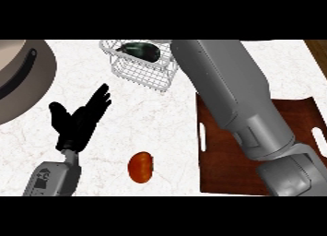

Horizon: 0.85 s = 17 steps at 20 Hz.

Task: Pick the eggplant from the tray and place it in the tiered basket

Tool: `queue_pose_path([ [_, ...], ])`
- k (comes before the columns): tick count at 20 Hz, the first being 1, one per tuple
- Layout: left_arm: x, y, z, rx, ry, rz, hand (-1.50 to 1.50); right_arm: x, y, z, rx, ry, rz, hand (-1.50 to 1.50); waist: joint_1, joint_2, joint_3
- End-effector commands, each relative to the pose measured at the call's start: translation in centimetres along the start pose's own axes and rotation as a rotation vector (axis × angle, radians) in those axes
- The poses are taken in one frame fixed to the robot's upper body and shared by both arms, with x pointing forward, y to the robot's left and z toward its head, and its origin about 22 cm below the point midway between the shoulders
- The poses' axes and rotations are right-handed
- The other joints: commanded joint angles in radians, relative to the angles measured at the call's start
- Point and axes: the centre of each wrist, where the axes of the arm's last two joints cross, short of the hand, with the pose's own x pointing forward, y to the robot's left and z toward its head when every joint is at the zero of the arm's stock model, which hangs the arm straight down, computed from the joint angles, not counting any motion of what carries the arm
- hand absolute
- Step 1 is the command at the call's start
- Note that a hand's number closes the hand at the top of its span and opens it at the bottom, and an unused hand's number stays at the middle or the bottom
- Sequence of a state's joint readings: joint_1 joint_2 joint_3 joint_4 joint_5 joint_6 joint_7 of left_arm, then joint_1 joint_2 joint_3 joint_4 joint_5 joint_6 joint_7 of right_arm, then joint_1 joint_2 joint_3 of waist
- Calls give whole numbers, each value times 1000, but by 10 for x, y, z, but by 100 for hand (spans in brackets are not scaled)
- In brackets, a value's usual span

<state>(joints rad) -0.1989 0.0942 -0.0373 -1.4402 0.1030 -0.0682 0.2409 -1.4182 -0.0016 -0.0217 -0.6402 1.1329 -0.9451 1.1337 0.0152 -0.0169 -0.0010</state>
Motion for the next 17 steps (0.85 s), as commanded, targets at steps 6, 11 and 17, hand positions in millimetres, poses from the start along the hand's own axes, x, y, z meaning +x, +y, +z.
queue_pose_path([
  [6,-4,19,17,63,28,13,0,-12,-24,41,190,53,32,-150,-60,-39,3],
  [11,-22,17,25,97,59,31,0,-14,-53,49,252,62,-17,-150,-123,-44,4],
  [17,-20,34,30,155,46,38,0,-24,-90,59,261,29,-54,-150,-156,-49,3],
])
